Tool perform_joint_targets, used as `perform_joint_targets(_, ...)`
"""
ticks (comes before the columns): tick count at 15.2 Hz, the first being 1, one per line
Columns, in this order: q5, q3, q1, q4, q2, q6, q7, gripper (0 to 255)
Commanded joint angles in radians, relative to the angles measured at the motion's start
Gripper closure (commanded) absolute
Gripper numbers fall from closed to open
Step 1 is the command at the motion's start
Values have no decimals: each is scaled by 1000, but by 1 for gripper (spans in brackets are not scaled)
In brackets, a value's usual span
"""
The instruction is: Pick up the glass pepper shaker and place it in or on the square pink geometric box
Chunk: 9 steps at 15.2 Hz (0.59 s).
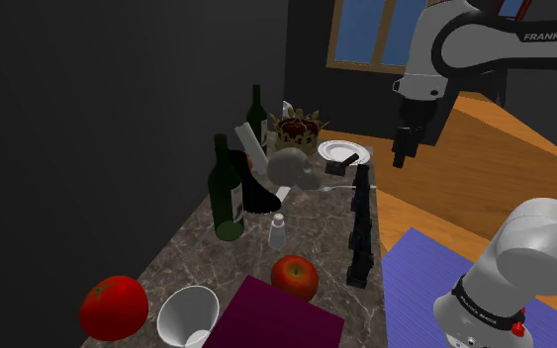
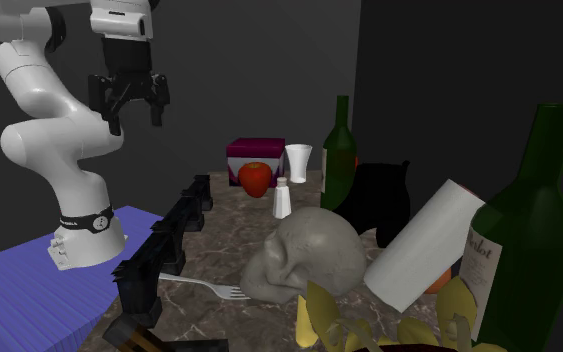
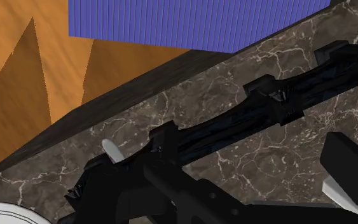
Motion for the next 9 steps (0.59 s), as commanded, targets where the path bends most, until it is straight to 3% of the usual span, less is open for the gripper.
perform_joint_targets(1, 0, 0, 0, 0, 0, 0, 0, 0)
perform_joint_targets(9, 78, 116, 75, 78, 236, 138, 92, 0)
